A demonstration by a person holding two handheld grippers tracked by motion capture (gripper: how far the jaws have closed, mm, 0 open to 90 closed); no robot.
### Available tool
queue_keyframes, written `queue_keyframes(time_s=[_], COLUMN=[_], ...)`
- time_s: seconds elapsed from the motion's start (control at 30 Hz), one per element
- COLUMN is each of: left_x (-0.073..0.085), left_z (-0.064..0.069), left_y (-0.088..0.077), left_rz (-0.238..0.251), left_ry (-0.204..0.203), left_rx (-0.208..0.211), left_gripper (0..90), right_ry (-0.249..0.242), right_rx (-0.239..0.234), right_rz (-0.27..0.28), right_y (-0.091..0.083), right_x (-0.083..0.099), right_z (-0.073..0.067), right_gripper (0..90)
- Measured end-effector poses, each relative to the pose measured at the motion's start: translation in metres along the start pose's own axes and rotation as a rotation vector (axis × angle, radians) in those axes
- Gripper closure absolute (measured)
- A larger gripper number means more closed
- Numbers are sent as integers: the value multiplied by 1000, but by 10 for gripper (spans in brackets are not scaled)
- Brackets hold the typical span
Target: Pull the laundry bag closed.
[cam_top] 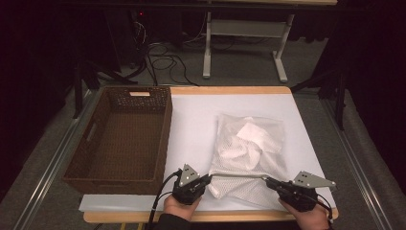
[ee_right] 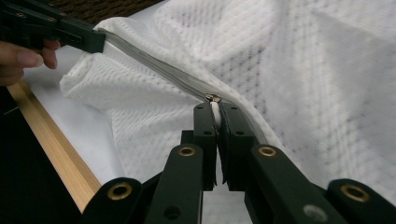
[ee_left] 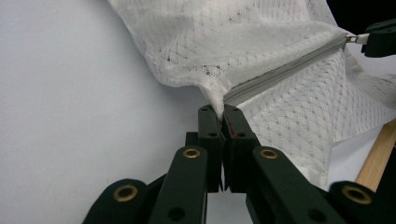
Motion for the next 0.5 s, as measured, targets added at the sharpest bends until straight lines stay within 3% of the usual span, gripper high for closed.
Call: queue_keyframes(time_s=[0.5], left_x=[1], left_z=[-2], left_y=[-1], left_rz=[-11], left_ry=[3], left_rx=[-11], left_gripper=[872], right_ry=[40], right_rx=[77], right_rz=[-27], right_y=[-29], right_x=[21], right_z=[25], right_gripper=[877])
Point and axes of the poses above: each handheld gripper's, and its own axes: y roughly forward along the jaws, x roughly out of its underside, z roughly to its right, the point moved 6 cm from there along y, roughly forward along the jaws, and after that the axes turned 8 degrees about -x, right-handed, at the moved point
